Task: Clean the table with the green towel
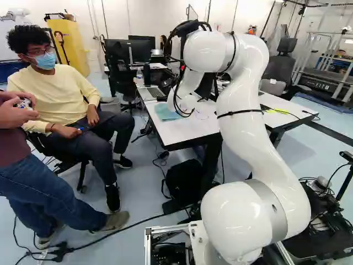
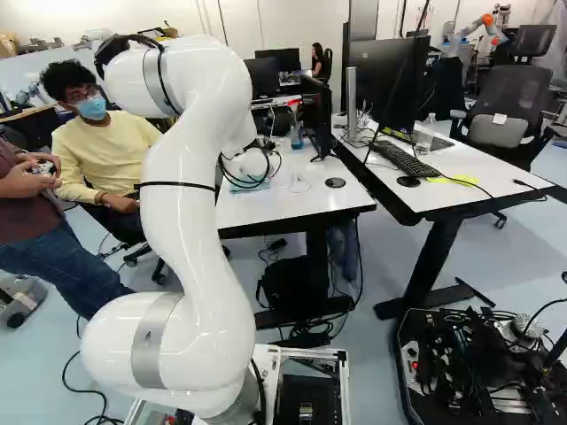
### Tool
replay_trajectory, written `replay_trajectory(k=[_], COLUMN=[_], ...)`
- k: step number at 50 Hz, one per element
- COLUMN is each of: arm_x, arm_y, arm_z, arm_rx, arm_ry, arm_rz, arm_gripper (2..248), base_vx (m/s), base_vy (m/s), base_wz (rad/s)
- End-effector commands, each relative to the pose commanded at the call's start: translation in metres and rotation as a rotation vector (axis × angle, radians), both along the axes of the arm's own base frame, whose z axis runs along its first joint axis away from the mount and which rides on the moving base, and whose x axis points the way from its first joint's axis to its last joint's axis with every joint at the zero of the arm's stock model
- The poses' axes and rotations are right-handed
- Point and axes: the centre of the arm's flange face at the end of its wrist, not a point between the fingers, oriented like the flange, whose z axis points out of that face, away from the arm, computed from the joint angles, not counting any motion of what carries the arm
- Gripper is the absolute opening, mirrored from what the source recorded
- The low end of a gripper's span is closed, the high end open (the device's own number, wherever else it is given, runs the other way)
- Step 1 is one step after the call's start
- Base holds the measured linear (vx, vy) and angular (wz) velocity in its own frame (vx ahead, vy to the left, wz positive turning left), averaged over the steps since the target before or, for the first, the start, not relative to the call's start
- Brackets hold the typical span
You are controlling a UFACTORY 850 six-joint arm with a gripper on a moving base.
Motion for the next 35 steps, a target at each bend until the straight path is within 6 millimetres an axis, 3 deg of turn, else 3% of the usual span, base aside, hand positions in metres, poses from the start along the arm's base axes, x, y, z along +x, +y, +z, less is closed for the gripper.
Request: replay_trajectory(k=[35], arm_x=[-0.012], arm_y=[0.006], arm_z=[-0.018], arm_rx=[-0.003], arm_ry=[0.040], arm_rz=[0.010], arm_gripper=[247], base_vx=[0.000], base_vy=[0.000], base_wz=[0.000])
